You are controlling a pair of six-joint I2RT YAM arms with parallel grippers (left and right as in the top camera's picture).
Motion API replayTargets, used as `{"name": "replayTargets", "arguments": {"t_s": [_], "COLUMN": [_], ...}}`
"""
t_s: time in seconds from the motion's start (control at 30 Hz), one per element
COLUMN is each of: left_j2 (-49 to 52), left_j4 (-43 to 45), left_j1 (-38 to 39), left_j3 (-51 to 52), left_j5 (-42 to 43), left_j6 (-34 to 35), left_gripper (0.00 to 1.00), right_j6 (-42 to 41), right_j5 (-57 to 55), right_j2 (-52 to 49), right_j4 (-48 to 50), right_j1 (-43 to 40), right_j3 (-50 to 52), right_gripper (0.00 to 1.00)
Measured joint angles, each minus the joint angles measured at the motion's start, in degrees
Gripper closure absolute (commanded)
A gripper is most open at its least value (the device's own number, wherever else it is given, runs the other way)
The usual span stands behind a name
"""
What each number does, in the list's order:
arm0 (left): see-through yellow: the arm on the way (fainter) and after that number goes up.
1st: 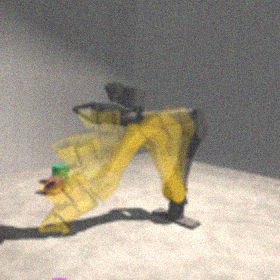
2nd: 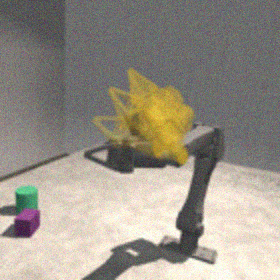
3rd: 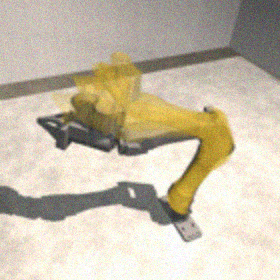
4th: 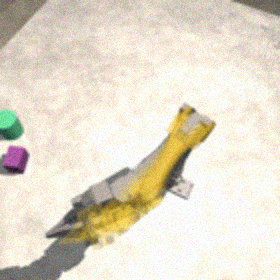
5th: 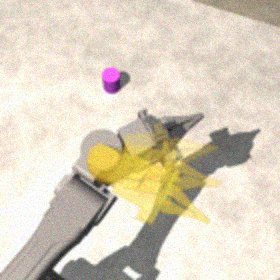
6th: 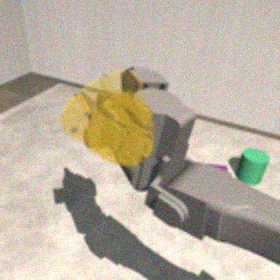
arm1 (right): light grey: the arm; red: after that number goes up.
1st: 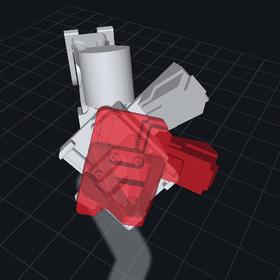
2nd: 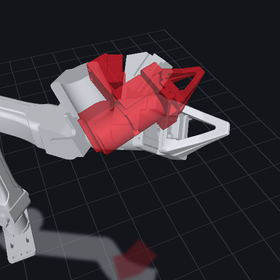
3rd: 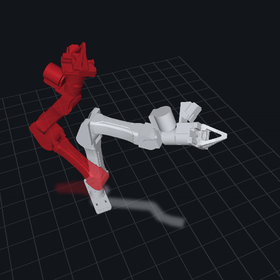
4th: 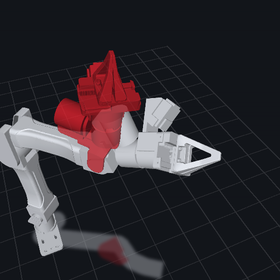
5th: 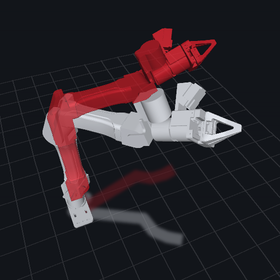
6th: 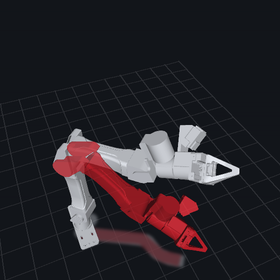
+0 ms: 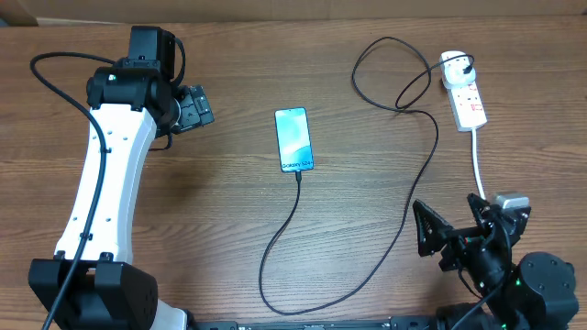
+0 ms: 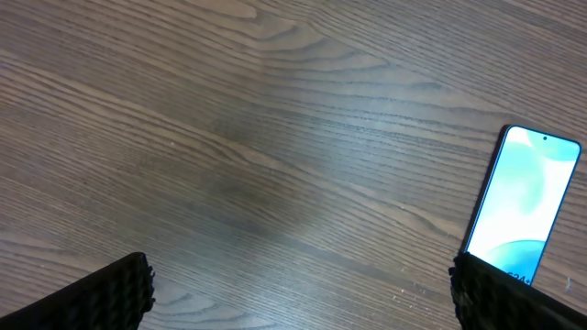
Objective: Plug charger to phone and switch on socket
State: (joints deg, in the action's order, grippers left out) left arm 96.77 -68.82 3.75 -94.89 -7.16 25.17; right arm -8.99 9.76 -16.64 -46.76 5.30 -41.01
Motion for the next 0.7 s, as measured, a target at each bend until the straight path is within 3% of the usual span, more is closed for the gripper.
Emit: {"name": "replayTargets", "arguments": {"t_s": [0.33,0.7], "left_j2": [0.0,0.0], "left_j4": [0.0,0.0], "left_j1": [0.0,0.0], "left_j3": [0.0,0.0], "left_j5": [0.0,0.0], "left_j6": [0.0,0.0], "left_gripper": [0.00,0.01], "right_j6": [0.0,0.0], "right_j5": [-2.8,-2.9], "right_j2": [1.8,12.7], "right_j4": [15.0,24.1], "right_j1": [0.0,0.0], "right_j3": [8.3,21.8], "right_gripper": [0.00,0.00]}}
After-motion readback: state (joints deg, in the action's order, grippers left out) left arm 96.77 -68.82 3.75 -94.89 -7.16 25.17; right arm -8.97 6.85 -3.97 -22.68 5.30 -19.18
